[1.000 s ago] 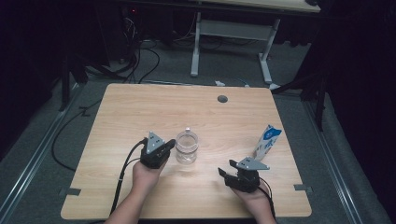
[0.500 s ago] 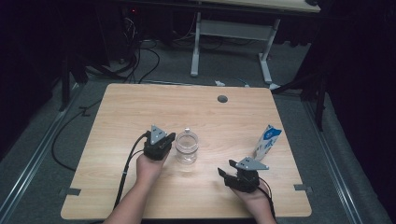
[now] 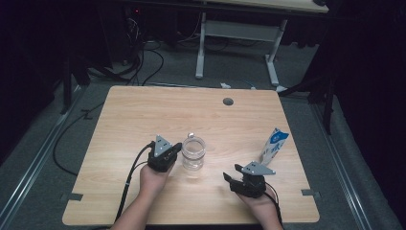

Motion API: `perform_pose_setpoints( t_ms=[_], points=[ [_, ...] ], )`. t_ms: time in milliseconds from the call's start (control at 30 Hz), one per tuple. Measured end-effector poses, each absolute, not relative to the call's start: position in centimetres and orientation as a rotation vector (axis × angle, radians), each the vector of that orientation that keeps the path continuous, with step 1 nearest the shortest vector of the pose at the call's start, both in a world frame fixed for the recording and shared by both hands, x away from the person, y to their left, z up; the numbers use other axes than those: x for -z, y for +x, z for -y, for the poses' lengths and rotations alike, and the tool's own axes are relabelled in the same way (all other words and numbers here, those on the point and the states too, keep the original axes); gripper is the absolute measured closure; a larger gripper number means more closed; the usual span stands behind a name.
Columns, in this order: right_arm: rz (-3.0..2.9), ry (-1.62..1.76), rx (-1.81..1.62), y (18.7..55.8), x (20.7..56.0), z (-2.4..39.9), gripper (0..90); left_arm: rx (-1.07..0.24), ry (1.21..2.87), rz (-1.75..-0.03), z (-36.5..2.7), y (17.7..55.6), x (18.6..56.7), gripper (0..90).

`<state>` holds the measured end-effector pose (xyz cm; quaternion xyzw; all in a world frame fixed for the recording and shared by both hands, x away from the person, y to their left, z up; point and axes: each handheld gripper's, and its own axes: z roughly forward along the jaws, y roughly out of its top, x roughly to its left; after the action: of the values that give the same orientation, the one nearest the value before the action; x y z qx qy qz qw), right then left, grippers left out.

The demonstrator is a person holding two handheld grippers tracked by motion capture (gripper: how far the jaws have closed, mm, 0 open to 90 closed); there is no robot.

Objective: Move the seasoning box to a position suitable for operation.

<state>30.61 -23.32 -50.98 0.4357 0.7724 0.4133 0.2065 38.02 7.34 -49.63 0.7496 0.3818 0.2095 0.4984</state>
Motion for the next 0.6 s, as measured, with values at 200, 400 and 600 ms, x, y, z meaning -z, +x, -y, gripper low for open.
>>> perform_pose_setpoints(
  t_ms=[200,400,600],
  points=[
    [-2.145,1.220,-1.152,30.6,51.0,23.5,41.4,-0.491,1.811,-0.890,-6.9,36.4,49.7,90.0],
    [-2.143,1.223,-1.148,30.6,51.0,23.6,41.4,-0.471,1.801,-0.861,-6.2,34.9,49.7,90.0],
    [-2.141,1.222,-1.146,30.7,51.0,23.7,41.4,-0.459,1.805,-0.840,-5.6,34.1,49.8,90.0]
  ],
)
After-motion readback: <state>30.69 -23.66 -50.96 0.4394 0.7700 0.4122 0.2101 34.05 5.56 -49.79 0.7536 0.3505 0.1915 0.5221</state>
